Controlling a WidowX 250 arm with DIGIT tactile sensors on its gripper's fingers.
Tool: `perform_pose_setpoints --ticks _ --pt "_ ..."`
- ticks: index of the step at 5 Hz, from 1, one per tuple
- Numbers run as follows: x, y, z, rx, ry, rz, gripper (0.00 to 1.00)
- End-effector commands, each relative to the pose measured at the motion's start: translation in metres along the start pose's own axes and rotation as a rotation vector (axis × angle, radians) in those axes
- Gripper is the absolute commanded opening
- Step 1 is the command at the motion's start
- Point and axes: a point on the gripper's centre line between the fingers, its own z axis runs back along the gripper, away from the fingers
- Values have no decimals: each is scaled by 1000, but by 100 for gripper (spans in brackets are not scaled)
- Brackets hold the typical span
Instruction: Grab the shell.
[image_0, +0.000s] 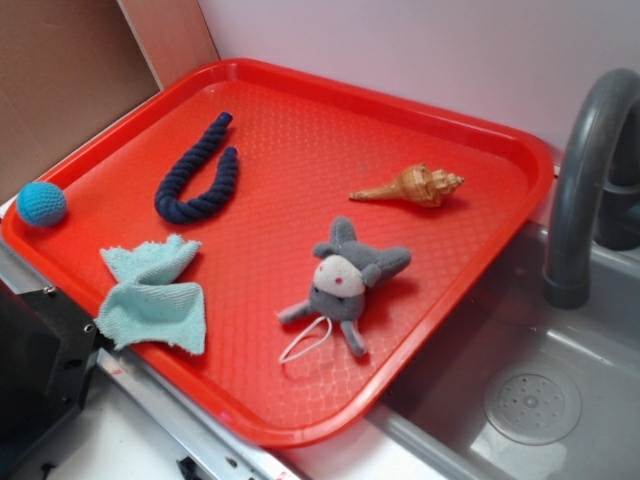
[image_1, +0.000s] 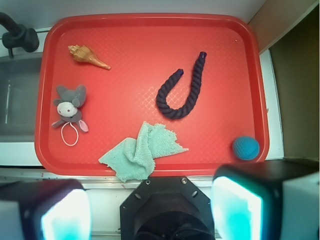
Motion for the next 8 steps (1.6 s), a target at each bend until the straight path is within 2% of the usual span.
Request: perform_pose_setpoints --ticks 1,2,3,4,5,6,7,8 --pt "0 0 0 0 0 0 100" --pt "16 -6 -9 26 -57 -47 100" --pt "51 -24 -34 96 -135 -162 100" --pt "79 -41 -59 -5 -141 -343 100" --pt "113 -63 -94 -11 -158 -448 100" --pt "142 -79 -123 -41 -150 -516 100" --pt "162 -94 -151 -36 -107 -589 100" --pt "172 -102 -174 -63 -70 -644 100"
